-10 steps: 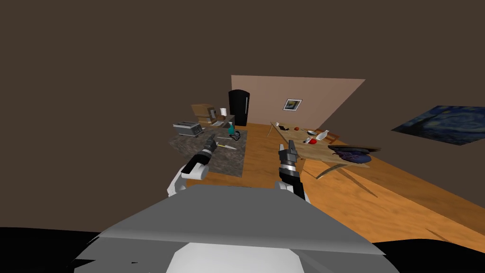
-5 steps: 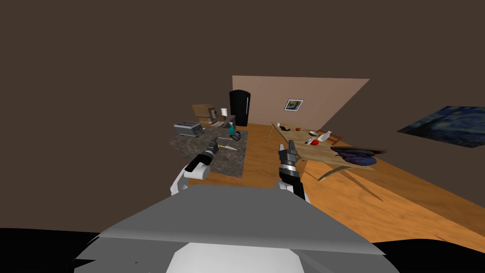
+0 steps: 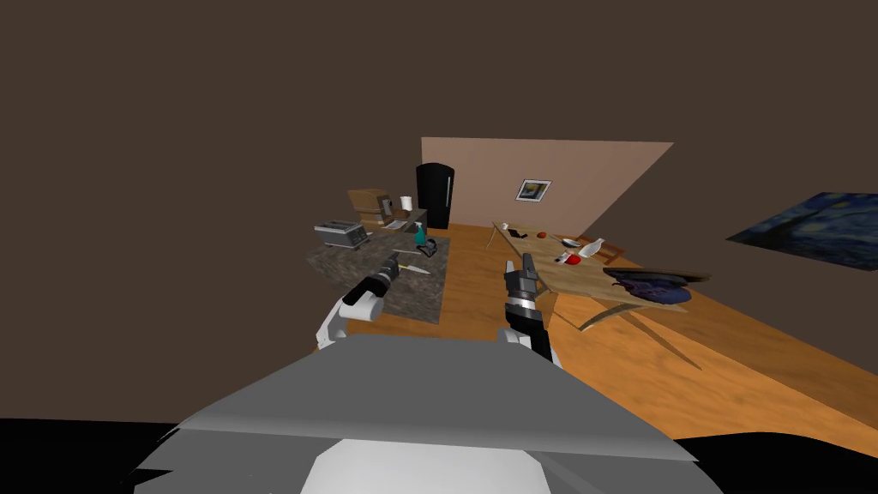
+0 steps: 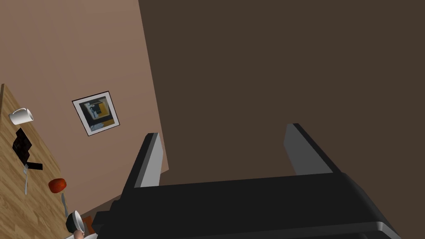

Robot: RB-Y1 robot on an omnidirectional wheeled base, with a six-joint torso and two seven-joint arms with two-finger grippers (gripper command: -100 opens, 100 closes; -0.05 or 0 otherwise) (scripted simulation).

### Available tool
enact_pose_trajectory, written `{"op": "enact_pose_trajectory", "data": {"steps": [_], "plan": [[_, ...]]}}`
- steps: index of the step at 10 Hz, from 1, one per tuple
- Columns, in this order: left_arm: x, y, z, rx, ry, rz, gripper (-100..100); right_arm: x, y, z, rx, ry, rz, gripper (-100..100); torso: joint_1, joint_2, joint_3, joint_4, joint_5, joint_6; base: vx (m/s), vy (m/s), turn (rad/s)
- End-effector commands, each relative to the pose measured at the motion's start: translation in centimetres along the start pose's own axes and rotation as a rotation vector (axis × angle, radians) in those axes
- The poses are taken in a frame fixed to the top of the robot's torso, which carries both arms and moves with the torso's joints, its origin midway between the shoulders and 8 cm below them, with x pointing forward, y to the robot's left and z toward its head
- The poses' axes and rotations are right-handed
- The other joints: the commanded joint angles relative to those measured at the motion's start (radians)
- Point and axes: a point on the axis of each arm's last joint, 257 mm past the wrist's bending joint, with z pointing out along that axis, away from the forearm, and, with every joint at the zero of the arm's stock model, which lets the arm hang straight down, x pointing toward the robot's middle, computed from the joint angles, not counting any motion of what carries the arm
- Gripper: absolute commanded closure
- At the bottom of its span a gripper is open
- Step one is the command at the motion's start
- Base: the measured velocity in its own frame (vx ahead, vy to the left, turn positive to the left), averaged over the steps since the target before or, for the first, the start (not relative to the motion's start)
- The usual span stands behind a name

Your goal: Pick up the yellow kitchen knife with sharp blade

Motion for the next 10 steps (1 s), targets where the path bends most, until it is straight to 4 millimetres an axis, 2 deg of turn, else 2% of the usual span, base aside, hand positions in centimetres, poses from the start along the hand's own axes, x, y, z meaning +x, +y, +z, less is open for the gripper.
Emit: {"op": "enact_pose_trajectory", "data": {"steps": [1,3,7,8,10], "plan": [[0.2,1.1,0.2,-0.037,0.006,0.002,-100,0.0,0.0,0.0,0.0,0.0,0.0,0,0.0,0.0,0.0,0.0,0.0,0.0,0.043,0.003,0.005],[1.3,3.4,0.7,-0.119,0.031,0.009,-100,0.0,0.0,0.0,0.0,0.0,0.0,0,0.0,0.0,0.0,0.0,0.0,0.0,0.067,0.005,0.006],[2.4,6.6,0.8,-0.233,0.06,0.018,-100,0.0,0.0,0.0,0.0,0.0,0.0,0,0.0,-0.001,0.0,0.0,0.0,0.0,0.059,0.007,0.002],[2.4,6.8,0.7,-0.239,0.06,0.019,-100,0.0,0.0,0.0,0.0,0.0,0.0,0,0.0,-0.001,-0.001,0.0,0.0,0.0,0.046,0.006,0.001],[3.4,8.9,0.7,-0.315,0.089,0.028,-100,0.0,0.0,0.0,0.0,0.0,0.0,0,0.0,0.0,0.0,0.0,0.0,0.0,0.065,0.012,0.002]]}}
